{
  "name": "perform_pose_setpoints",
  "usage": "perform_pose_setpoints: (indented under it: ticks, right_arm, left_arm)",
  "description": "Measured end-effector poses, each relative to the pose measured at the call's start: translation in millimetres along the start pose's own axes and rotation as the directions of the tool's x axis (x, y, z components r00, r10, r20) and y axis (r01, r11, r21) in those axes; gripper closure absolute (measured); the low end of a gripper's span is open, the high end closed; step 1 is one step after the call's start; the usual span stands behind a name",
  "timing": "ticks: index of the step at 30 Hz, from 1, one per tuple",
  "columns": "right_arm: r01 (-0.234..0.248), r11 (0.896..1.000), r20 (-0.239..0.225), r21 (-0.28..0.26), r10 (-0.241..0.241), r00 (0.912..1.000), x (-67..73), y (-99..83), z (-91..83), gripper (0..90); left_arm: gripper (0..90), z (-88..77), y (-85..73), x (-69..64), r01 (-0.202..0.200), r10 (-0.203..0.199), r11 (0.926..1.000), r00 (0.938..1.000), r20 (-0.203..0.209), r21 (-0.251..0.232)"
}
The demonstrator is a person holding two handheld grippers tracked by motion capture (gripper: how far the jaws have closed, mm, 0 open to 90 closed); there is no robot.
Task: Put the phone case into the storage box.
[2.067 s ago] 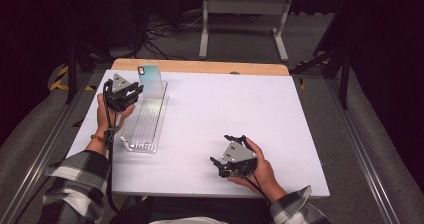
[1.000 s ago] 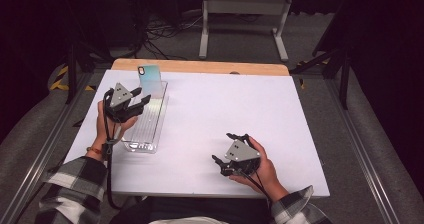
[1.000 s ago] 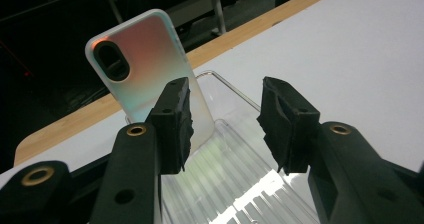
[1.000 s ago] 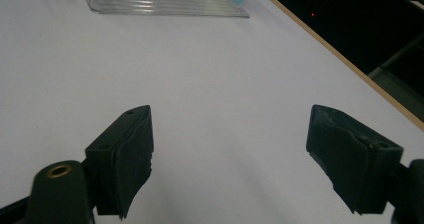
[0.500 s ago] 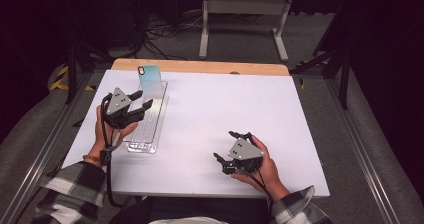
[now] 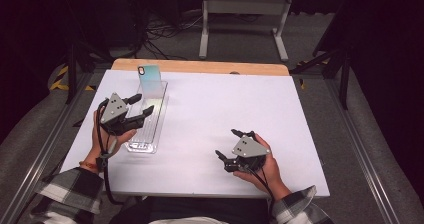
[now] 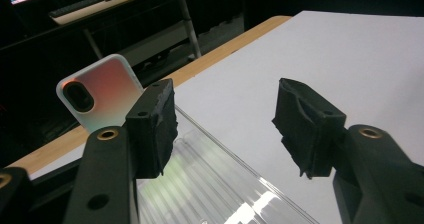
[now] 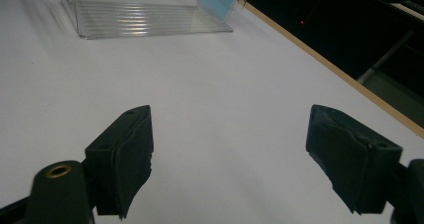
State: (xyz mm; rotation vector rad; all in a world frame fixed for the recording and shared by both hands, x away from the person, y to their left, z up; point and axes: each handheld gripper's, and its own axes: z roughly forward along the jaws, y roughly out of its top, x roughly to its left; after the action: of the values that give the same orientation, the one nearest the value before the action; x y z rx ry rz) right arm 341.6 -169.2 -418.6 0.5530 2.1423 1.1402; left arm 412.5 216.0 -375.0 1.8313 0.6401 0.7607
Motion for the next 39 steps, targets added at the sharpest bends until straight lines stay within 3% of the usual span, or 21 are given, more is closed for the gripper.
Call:
perform_pose_setpoints:
  ticks: [35, 39]
  right_arm:
    - [-0.007, 0.998, 0.047, -0.065, 0.01, 0.9988, -6.0, 4.3, -10.5, 15.4]
    - [-0.005, 0.998, 0.048, -0.067, 0.008, 0.9988, -5.9, 4.7, -10.9, 15.4]
  left_arm:
    - [17.4, -23.3, -3.5, -35.8, -0.051, 0.055, 0.997, 0.9957, 0.075, -0.059]
    - [15.0, -24.8, -4.5, -40.5, -0.045, 0.05, 0.9972, 0.9936, 0.101, -0.059]
